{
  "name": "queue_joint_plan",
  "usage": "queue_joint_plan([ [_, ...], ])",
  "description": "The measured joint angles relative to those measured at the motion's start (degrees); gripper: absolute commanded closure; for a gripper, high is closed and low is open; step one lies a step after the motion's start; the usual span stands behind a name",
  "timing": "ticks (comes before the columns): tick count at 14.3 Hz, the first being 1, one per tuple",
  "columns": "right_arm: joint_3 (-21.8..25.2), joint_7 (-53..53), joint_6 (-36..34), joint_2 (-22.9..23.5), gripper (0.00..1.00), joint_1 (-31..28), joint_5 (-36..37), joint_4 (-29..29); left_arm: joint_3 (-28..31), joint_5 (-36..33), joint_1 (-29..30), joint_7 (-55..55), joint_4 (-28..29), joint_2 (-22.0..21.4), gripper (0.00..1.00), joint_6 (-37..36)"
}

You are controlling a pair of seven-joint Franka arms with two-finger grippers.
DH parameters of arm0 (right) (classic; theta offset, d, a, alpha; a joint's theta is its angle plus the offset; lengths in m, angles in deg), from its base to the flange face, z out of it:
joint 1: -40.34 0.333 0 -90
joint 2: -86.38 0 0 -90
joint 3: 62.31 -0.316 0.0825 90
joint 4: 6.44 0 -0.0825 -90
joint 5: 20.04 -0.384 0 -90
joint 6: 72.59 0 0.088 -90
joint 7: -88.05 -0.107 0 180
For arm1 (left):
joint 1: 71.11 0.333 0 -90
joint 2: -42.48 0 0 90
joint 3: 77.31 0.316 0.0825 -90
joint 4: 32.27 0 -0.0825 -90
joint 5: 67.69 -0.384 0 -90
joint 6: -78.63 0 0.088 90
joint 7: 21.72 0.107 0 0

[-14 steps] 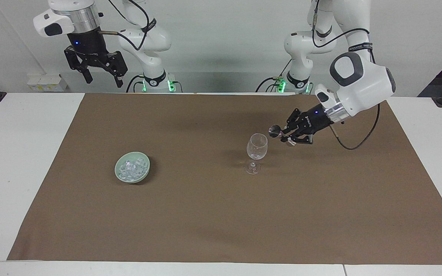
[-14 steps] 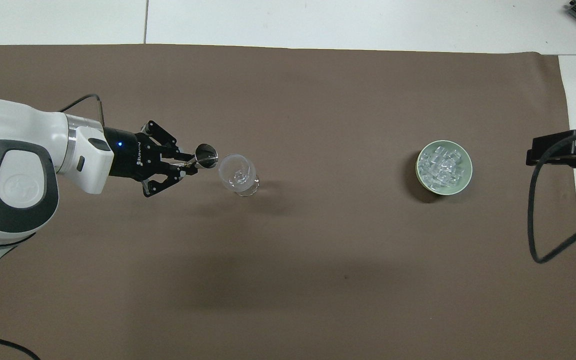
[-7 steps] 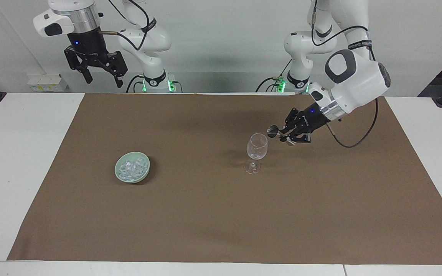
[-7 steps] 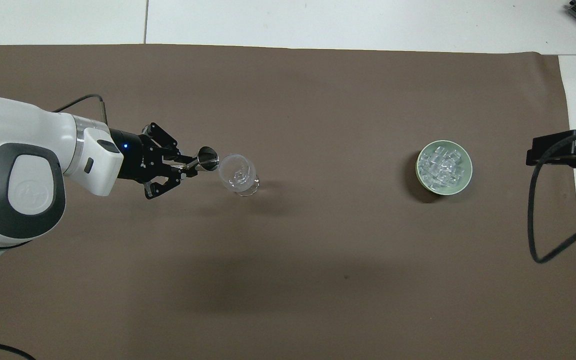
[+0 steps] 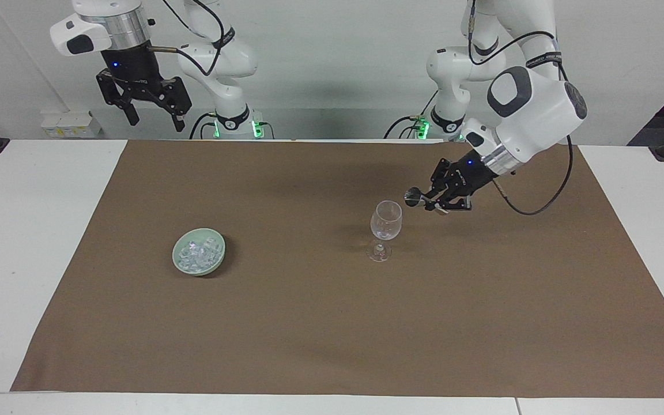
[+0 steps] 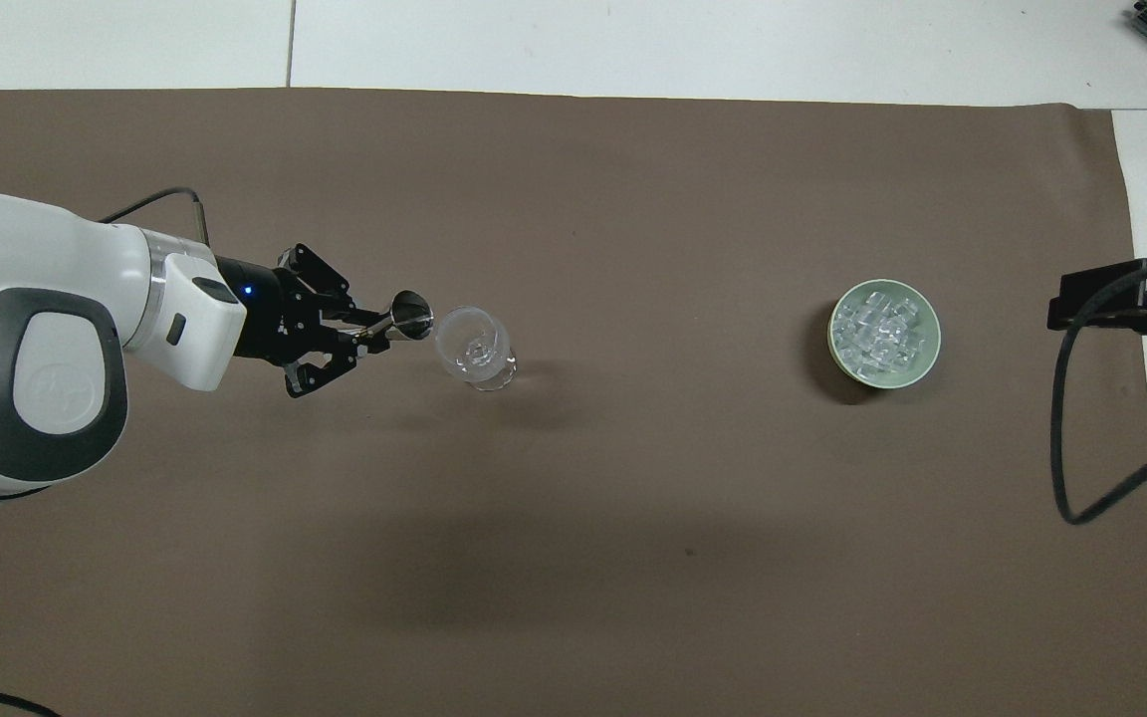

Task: Pour wine and add ice with both arms
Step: 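Tilt the silver bottle with the left gripper over the wine glass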

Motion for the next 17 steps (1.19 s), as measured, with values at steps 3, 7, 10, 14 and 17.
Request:
queue_joint_plan([
  [3,0.0,0.0,0.0,0.0,0.00,0.0,0.0,0.0,0.0,-0.1,-0.2,-2.2,0.0,-0.5,1.00,0.0],
  [7,0.0,0.0,0.0,0.0,0.00,0.0,0.0,0.0,-0.1,-1.5,-1.1,-4.7,0.0,-0.6,1.00,0.0],
  [10,0.0,0.0,0.0,0.0,0.00,0.0,0.0,0.0,-0.1,-1.9,-1.2,-5.3,0.0,-0.6,1.00,0.0],
  [14,0.0,0.0,0.0,0.0,0.00,0.0,0.0,0.0,-0.1,-2.7,-2.5,-6.5,0.0,-0.6,1.00,0.3],
  [17,0.0,0.0,0.0,0.0,0.00,0.0,0.0,0.0,-0.1,-3.5,-2.5,-6.9,0.0,-0.6,1.00,0.3],
])
